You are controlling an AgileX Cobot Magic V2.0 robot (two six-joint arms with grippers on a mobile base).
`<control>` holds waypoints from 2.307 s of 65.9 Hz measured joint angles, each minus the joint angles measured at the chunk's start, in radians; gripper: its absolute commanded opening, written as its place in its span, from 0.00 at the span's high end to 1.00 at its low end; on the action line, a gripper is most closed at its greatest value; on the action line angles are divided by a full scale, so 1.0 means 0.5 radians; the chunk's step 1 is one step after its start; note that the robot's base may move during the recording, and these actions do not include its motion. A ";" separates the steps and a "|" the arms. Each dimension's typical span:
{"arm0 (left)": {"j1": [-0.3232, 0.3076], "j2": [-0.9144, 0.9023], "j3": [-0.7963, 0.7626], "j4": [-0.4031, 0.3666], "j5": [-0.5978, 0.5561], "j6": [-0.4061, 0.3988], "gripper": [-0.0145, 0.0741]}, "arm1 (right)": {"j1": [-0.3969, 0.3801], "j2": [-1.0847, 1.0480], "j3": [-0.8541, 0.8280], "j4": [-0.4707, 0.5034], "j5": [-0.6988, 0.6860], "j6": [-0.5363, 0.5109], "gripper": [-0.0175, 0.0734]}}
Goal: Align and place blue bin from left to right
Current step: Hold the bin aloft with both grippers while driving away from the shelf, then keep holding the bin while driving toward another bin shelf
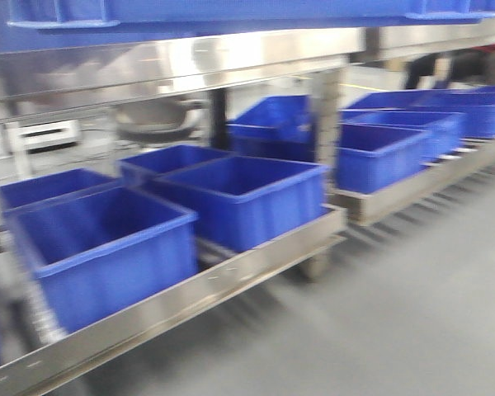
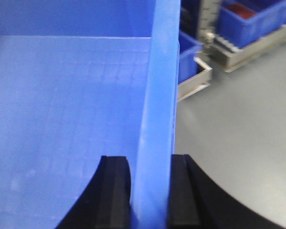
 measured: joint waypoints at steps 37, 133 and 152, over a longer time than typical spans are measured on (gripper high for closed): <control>0.000 0.000 0.000 0.000 0.000 0.000 0.96 | 0.000 0.000 0.000 -0.004 0.000 0.000 0.97; 0.000 0.000 0.000 0.036 -0.011 0.000 0.96 | -0.003 0.013 0.000 -0.008 -0.034 0.000 0.97; 0.000 0.000 0.000 0.036 -0.011 0.000 0.96 | -0.003 0.013 0.000 -0.008 -0.030 0.000 0.97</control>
